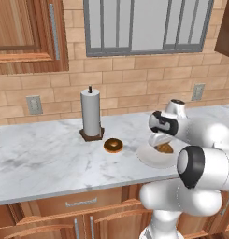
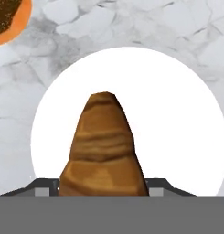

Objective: Place the pastries on the plates.

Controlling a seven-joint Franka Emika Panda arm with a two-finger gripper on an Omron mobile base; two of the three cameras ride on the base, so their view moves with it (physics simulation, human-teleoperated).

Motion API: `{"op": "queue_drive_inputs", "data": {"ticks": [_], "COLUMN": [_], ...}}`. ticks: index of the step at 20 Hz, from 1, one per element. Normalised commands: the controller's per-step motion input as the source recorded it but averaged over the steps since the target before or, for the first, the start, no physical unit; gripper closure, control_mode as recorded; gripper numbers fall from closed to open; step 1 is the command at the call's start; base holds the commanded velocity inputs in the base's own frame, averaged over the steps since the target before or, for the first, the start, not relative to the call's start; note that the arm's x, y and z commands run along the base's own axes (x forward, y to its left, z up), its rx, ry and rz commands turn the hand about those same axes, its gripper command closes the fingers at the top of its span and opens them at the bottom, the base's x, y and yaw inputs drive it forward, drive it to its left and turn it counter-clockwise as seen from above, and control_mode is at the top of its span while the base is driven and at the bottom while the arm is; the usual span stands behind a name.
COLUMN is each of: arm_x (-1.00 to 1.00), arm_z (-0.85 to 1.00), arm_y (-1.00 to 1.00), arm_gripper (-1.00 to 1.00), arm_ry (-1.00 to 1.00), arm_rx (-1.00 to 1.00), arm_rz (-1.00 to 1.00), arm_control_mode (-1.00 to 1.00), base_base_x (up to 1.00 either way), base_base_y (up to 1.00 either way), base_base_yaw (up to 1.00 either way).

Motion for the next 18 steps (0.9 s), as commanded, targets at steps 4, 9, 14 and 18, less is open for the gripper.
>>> {"op": "queue_drive_inputs", "data": {"ticks": [4, 9, 14, 18], "arm_x": [0.21, 0.01, -0.03, 0.00], "arm_z": [-0.44, -0.25, -0.19, -0.38], "arm_y": [-0.01, 0.00, 0.00, 0.00], "arm_gripper": [1.00, 1.00, 1.00, 1.00], "arm_ry": [0.00, 0.00, 0.00, 0.00], "arm_rx": [-0.02, -0.01, 0.00, 0.00], "arm_rz": [0.00, 0.00, 0.00, 0.00], "arm_control_mode": [-1.00, -1.00, -1.00, -1.00], "base_base_x": [0.00, 0.00, 0.00, 0.00], "base_base_y": [0.00, 0.00, 0.00, 0.00], "base_base_yaw": [0.00, 0.00, 0.00, 0.00]}}
